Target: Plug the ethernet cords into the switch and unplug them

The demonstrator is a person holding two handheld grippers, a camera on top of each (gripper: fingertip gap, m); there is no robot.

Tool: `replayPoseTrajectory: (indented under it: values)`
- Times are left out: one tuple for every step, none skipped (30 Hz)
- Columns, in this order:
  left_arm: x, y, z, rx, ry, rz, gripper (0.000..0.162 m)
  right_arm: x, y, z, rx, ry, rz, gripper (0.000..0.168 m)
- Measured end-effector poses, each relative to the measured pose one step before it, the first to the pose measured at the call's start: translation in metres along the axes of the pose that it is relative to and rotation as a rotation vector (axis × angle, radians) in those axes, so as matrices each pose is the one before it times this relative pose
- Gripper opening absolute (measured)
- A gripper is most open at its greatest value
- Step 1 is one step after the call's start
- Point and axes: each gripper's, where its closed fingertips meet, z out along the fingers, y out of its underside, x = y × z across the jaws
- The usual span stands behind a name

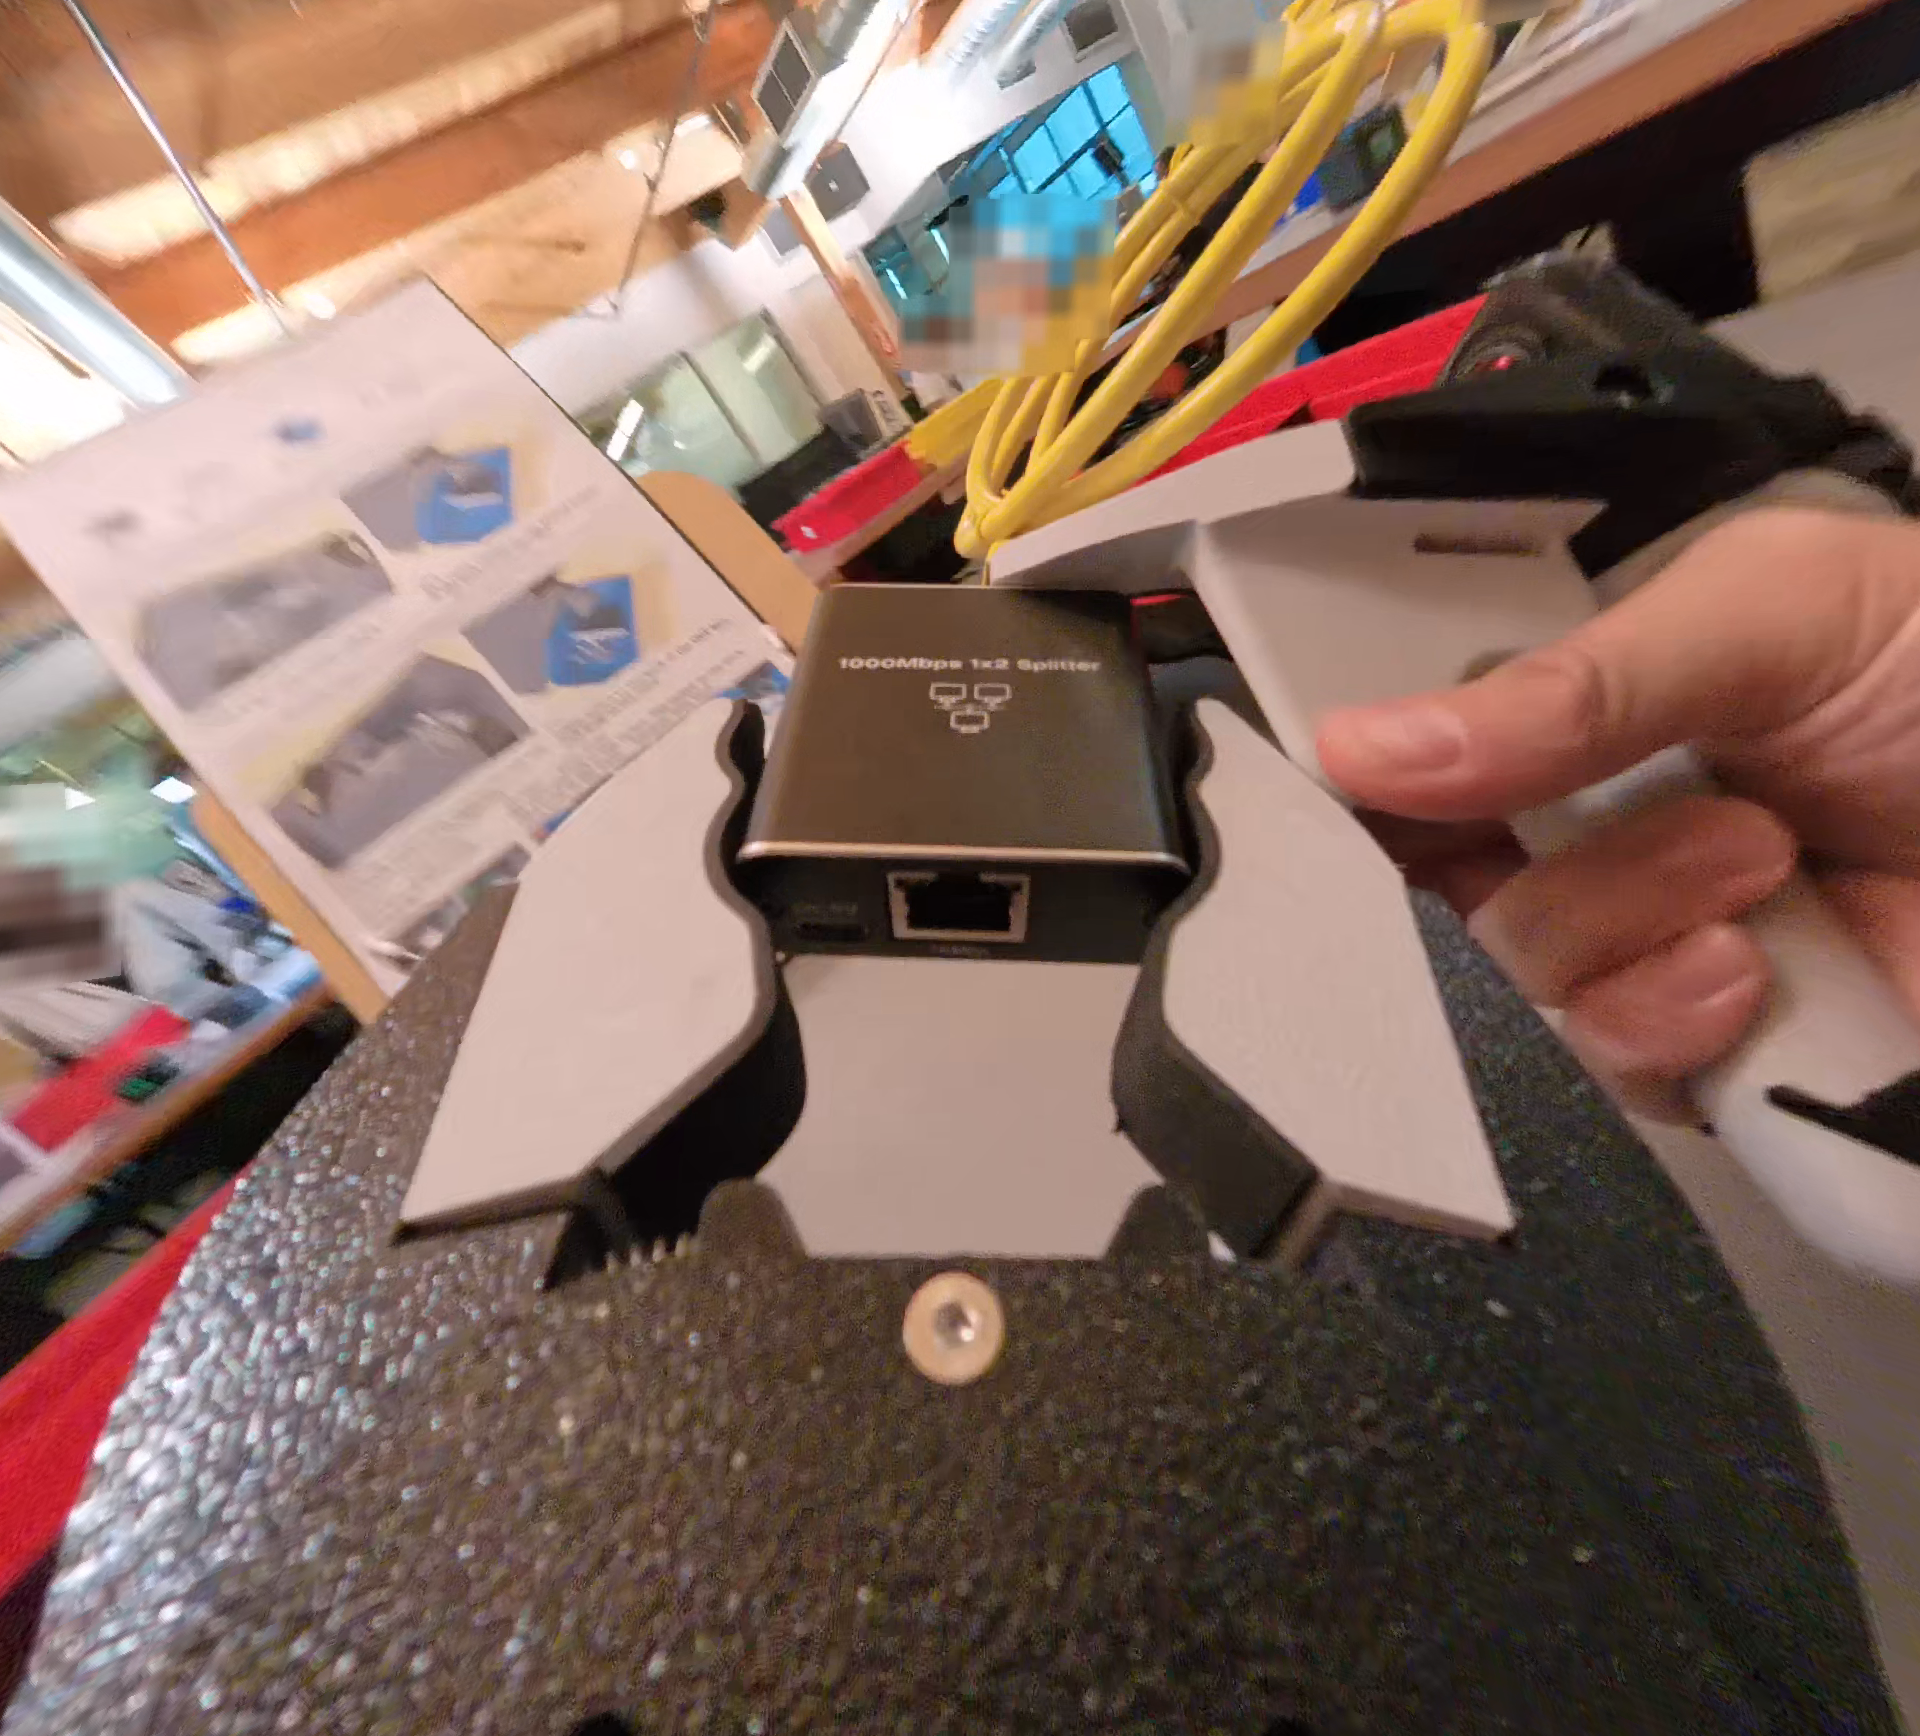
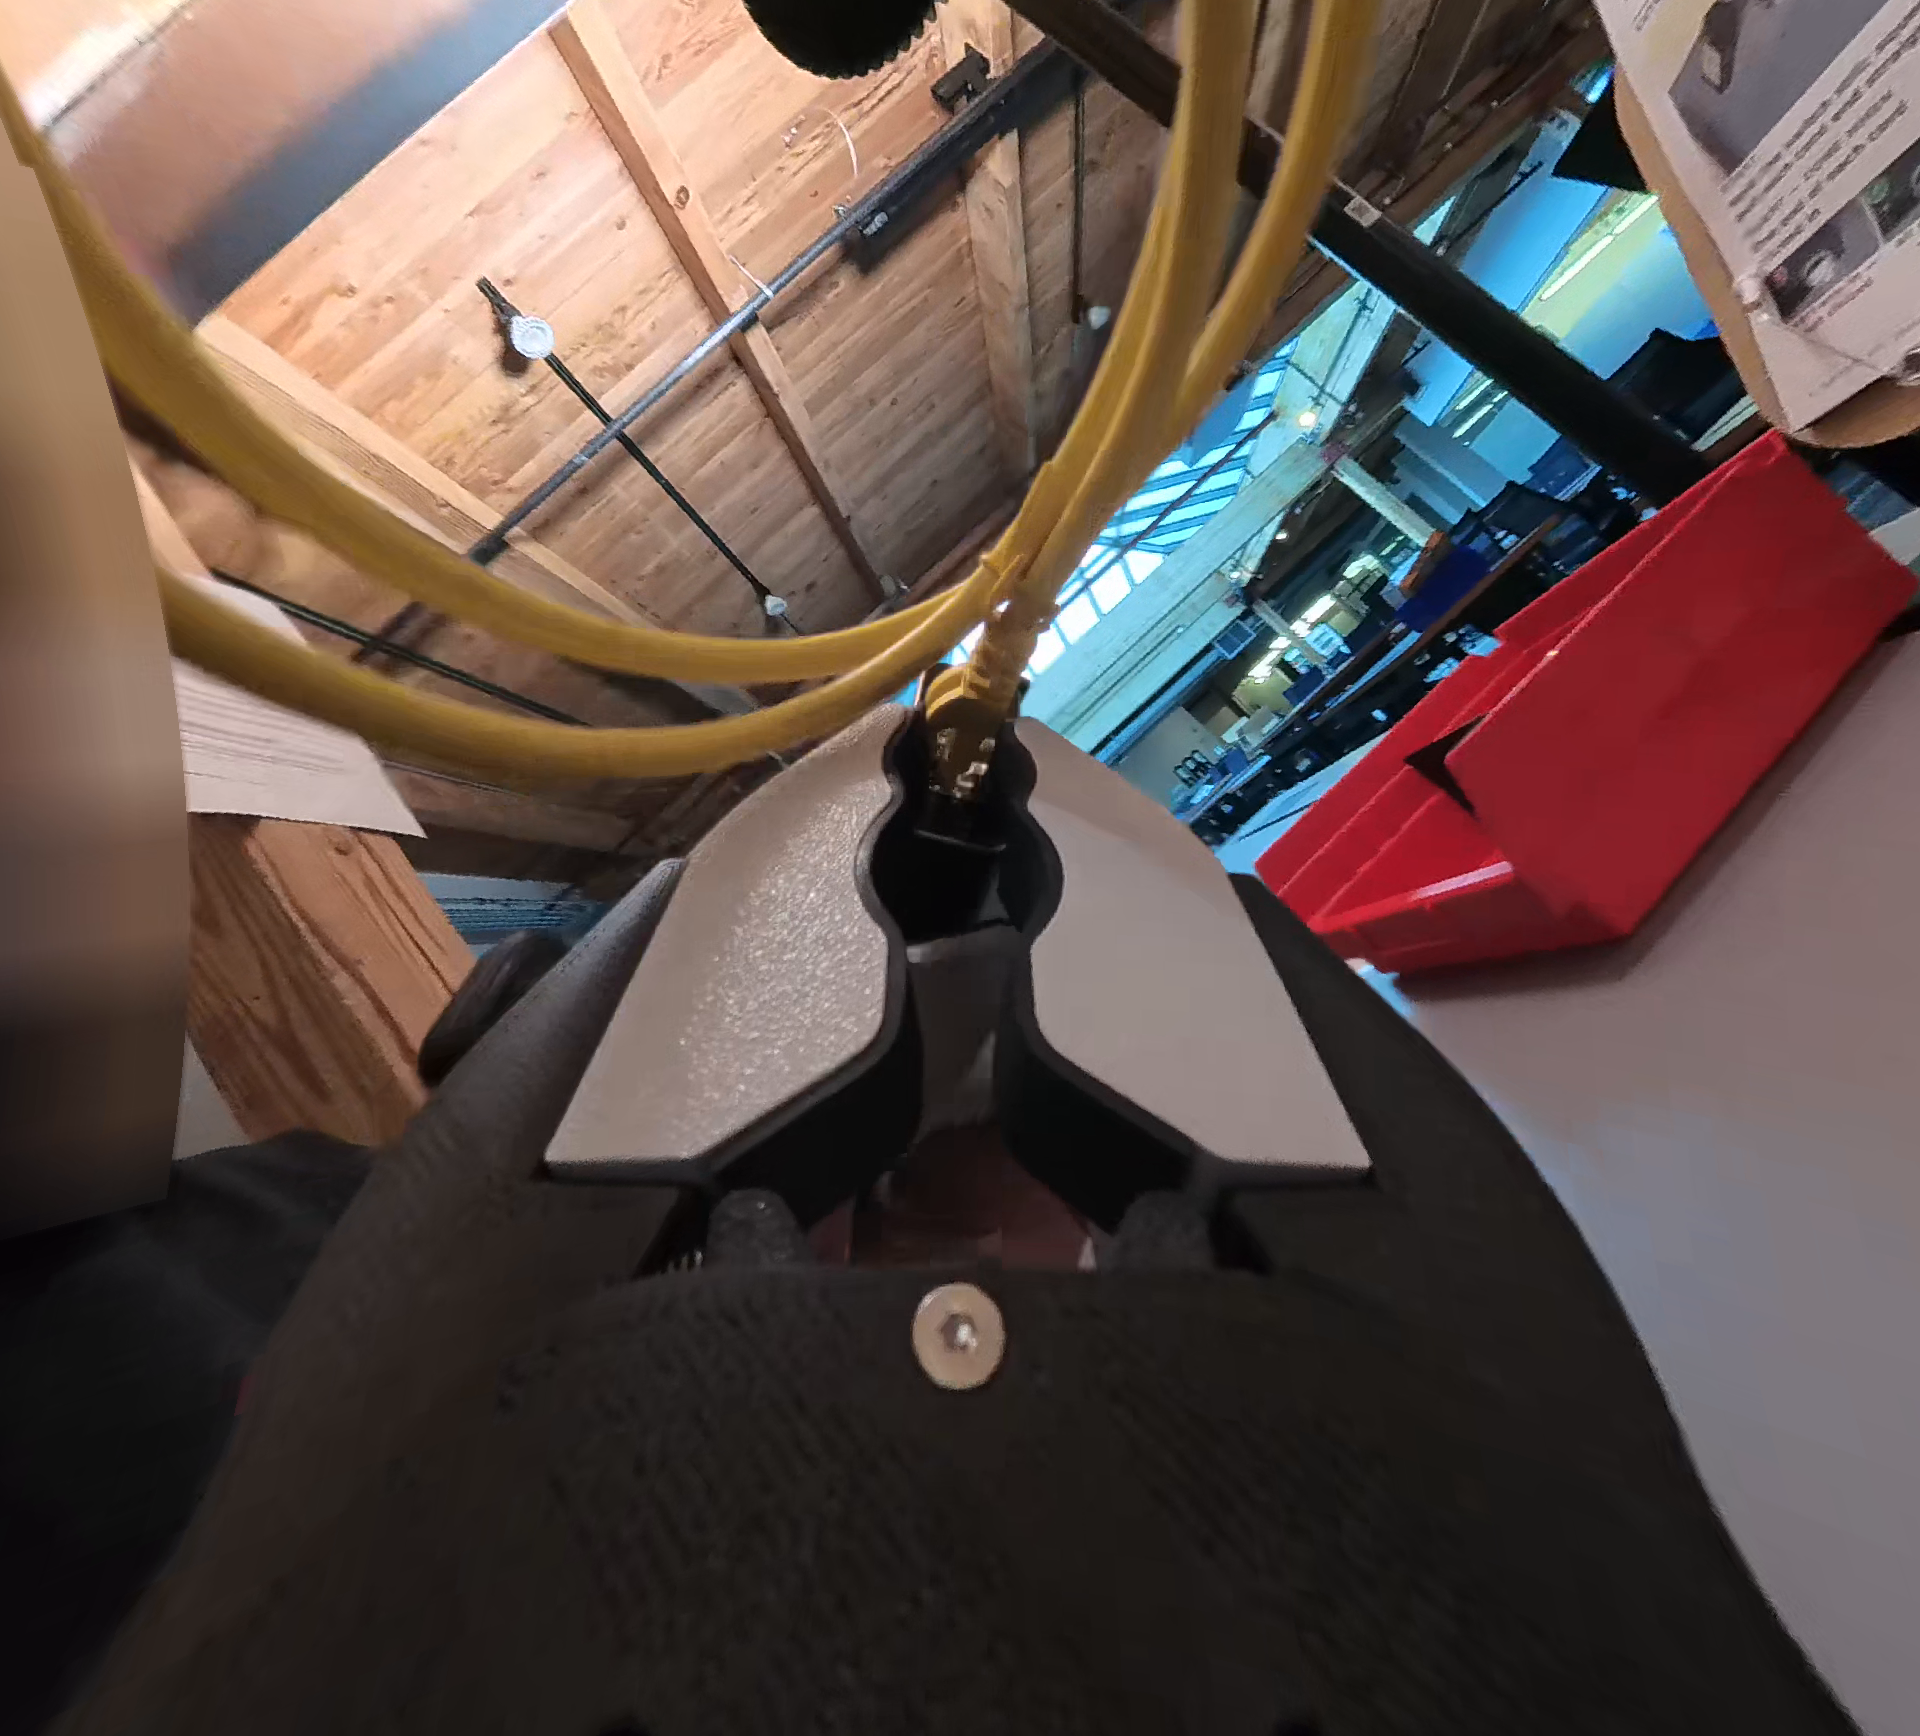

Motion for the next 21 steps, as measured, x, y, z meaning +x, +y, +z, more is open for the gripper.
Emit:
replayPoseTrajectory:
  values:
    - [0.00134,0.00168,0.00076,-0.0006,0.0149,-0.0522,0.075,0.0018,0.00013,-0.00032,-0.009,0.0116,-0.0021,0.013]
    - [0.00065,0.00065,0.00039,-0.0005,0.0003,-0.0019,0.075,0.00043,-0.0001,-0.0005,0.0007,0.0049,-0.0034,0.013]
    - [0.00015,0.00023,0.00011,-0.0053,-0.0069,0.0245,0.075,0.00023,0.00005,-0.00068,0.0003,-0.0034,-0.008,0.013]
    - [-0.00058,0.00029,-0.00003,-0.0052,-0.0171,0.0427,0.075,0.00105,0.00003,-0.00016,0.003,0.0019,0.0116,0.014]
    - [-0.00108,-0.00103,-0.00056,0.001,-0.0202,0.0544,0.075,-0.00116,0.00007,0.00027,0.0024,-0.0087,0.002,0.014]
    - [-0.00092,-0.00053,-0.00046,-0.0048,-0.0134,0.0445,0.075,-0.00046,0.00035,0.00019,-0.0038,-0.0046,-0.0031,0.014]
    - [-0.0008,-0.00043,-0.00018,-0.0001,-0.0083,0.0223,0.075,-0.00029,-0.00009,0.00018,-0.0045,0.0021,-0.0067,0.014]
    - [0.00002,-0.00021,-0.00009,0.0029,0.0014,-0.0076,0.075,-0.0009,0.00005,0.00051,-0.0048,-0.01,0.0086,0.014]
    - [0.0011,0.00106,0.00054,-0.0027,0.014,-0.0331,0.075,0.00147,0.00005,-0.00046,0.0029,0.0123,-0.0088,0.014]
    - [0.00143,0.00148,0.00082,-0.0028,0.0152,-0.0403,0.075,0.00162,0.00002,-0.00067,-0.0004,0.0039,0.009,0.014]
    - [0.00205,0.00179,0.00096,-0.0029,0.0259,-0.0757,0.075,0.00142,-0.00025,-0.00063,0.008,0.007,0.0063,0.014]
    - [0.0016,0.00196,0.001,-0.0037,0.0275,-0.0666,0.075,0.00123,-0.00025,-0.0005,-0.0052,0.011,-0.0038,0.014]
    - [0.00009,0.00014,0.00015,0.0015,0.0033,-0.007,0.075,0.00047,0.00014,-0.00015,-0.0116,0.0061,-0.0172,0.013]
    - [-0.00063,-0.00138,-0.00057,0.0007,-0.011,0.0237,0.075,-0.00165,0.00012,0.0007,-0.0013,-0.006,0.001,0.013]
    - [-0.00062,-0.00035,0.00007,-0.0086,-0.0112,0.0355,0.075,0.00008,-0.00038,-0.00015,-0.0013,0.005,-0.0142,0.014]
    - [-0.0014,-0.00108,-0.00038,-0.0008,-0.0242,0.0665,0.075,-0.00094,-0.00032,0.00024,0.0043,-0.0091,0.0019,0.014]
    - [-0.00171,0.00006,-0.00042,-0.0078,-0.0287,0.0895,0.075,0.0,0.00083,0.00015,-0.0042,-0.0109,0.012,0.014]
    - [-0.00055,0.00059,-0.00012,-0.0045,-0.0101,0.0467,0.075,0.00174,0.00039,-0.00061,0.0002,0.0098,-0.0056,0.014]
    - [0.00023,0.00027,-0.00001,0.0037,0.0037,-0.0085,0.075,-0.00035,0.00032,0.0,-0.0044,-0.0032,0.0033,0.014]
    - [0.00021,0.00023,0.00024,0.0011,0.0043,-0.011,0.075,0.00007,-0.00027,0.00007,0.0001,0.0024,0.0004,0.013]
    - [0.00121,0.00032,0.00052,0.0027,0.0177,-0.0408,0.075,0.0003,-0.00005,-0.00029,0.0007,0.0,-0.0023,0.013]
